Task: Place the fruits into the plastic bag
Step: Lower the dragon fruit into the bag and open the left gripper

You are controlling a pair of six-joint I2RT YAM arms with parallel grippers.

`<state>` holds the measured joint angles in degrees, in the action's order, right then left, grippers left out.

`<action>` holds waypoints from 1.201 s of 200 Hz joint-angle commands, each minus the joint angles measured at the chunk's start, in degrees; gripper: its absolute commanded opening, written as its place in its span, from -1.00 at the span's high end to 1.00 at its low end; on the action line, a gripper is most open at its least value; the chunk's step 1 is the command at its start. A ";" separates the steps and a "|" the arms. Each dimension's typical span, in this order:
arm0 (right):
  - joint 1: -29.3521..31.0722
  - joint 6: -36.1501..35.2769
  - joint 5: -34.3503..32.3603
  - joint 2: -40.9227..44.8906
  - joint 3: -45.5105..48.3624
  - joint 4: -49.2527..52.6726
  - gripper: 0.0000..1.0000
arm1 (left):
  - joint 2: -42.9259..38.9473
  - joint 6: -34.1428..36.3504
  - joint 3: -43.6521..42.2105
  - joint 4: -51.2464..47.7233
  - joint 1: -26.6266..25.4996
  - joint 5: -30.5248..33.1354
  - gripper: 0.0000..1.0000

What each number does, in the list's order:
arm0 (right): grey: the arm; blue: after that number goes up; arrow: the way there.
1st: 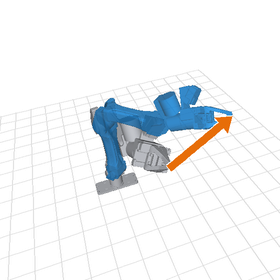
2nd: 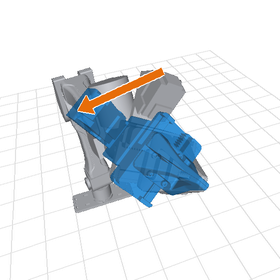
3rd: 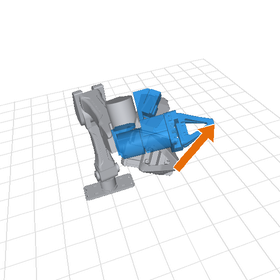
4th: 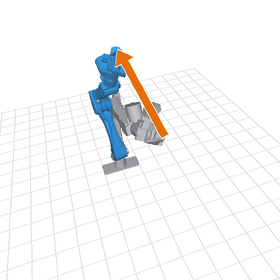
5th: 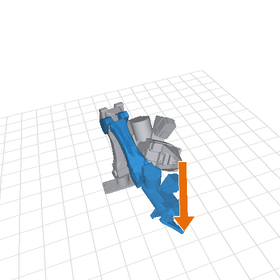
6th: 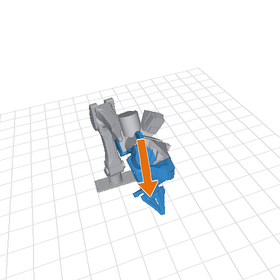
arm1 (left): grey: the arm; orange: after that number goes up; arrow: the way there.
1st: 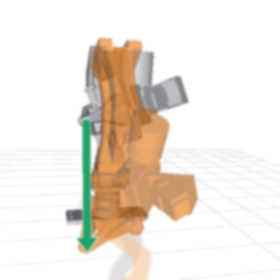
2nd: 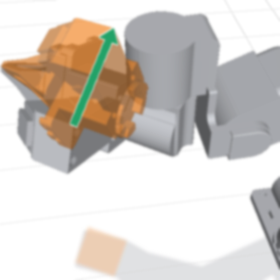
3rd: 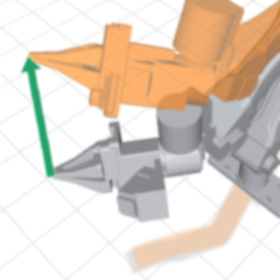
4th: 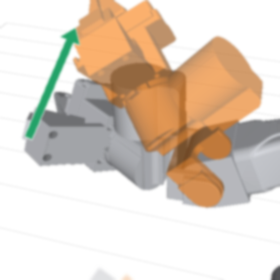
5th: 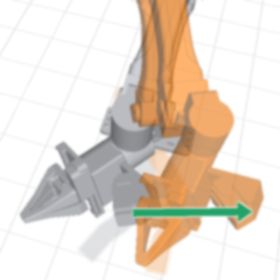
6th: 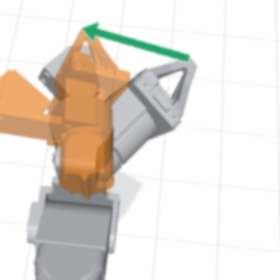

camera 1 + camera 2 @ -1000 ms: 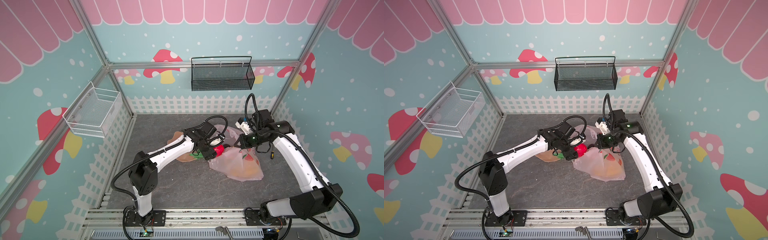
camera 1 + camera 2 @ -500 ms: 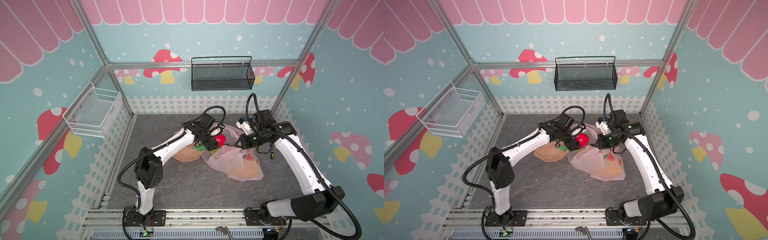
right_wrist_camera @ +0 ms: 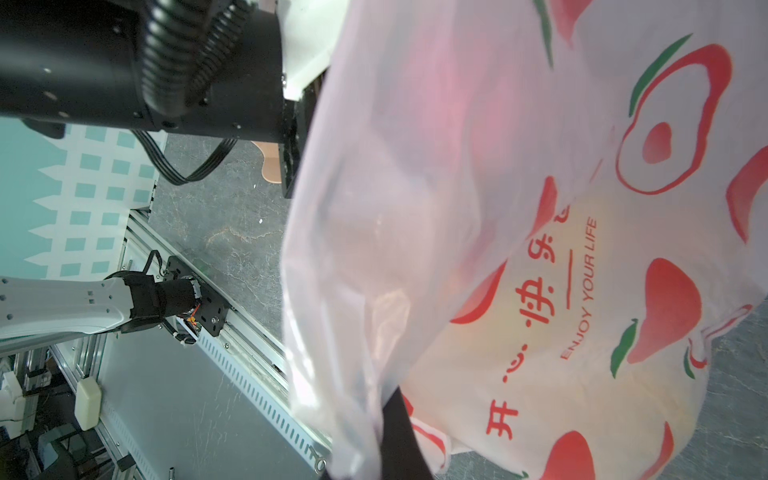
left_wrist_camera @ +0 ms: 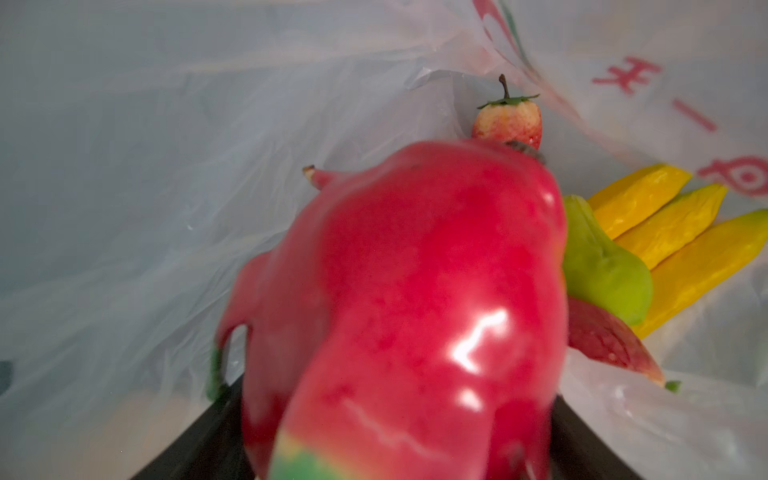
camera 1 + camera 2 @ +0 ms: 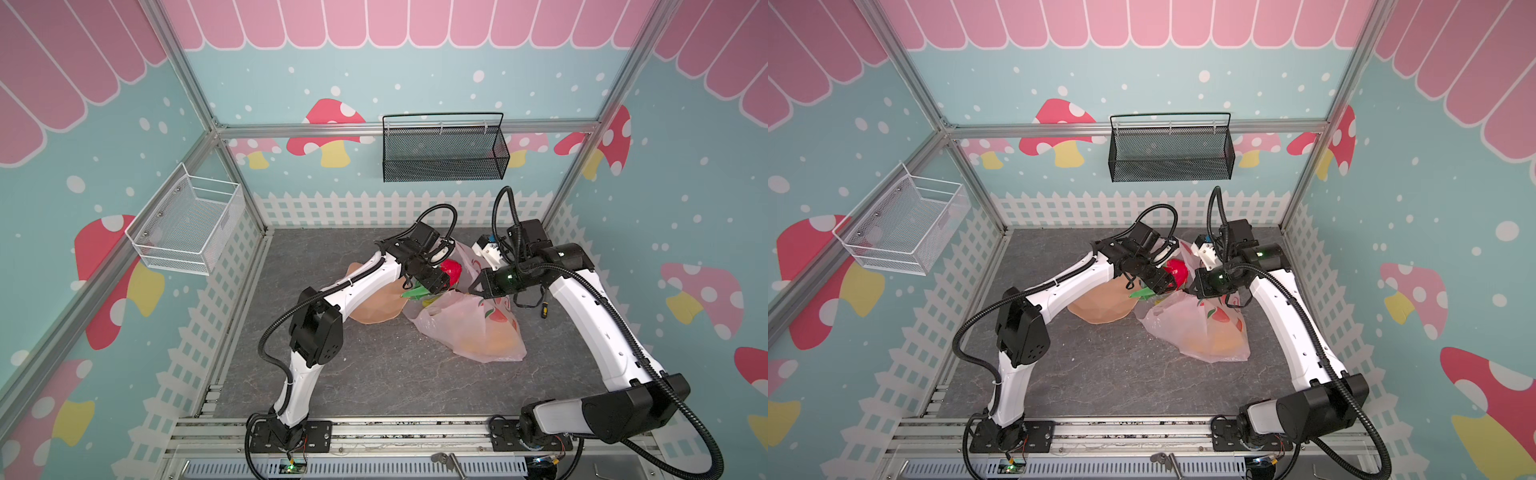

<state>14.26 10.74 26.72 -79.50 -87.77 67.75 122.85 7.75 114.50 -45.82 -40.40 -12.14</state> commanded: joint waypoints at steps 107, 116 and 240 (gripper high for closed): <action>0.15 -1.07 2.26 1.04 0.80 0.51 1.00 | 6.59 -19.34 12.65 4.71 -1.26 0.60 0.41; 0.16 -1.03 2.23 1.07 0.80 0.47 1.00 | 6.87 -20.80 13.18 5.07 -1.42 0.15 0.41; 0.18 -0.77 2.46 0.80 1.41 -0.69 1.00 | 4.92 -48.29 7.64 15.92 -4.02 -5.17 0.54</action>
<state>14.26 10.76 28.08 -79.42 -87.24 67.11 130.23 -32.36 123.92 -36.36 -42.98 -14.85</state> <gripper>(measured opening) 0.045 0.827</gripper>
